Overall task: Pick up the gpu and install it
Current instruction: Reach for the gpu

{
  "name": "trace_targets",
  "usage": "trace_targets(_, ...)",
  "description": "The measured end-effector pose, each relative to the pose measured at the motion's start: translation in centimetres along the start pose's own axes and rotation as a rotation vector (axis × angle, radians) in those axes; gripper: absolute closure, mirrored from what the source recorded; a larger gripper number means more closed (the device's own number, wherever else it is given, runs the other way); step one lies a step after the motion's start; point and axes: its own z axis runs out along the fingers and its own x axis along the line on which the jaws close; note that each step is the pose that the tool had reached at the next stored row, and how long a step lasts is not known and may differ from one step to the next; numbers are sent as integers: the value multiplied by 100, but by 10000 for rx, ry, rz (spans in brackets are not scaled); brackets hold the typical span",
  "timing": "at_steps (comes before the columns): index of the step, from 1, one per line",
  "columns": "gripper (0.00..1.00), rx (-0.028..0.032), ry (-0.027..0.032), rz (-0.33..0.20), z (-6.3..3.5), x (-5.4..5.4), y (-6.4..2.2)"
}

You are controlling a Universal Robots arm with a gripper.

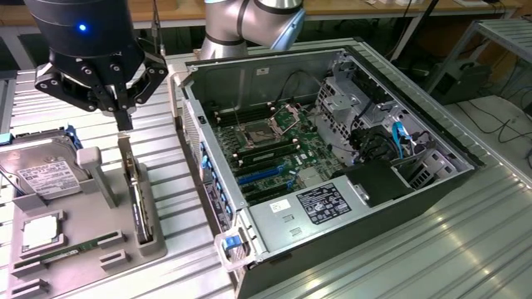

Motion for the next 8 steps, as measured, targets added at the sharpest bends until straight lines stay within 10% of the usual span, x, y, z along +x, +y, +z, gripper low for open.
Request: trace_targets(8,89,-8,9,-231,-3,89,-76)
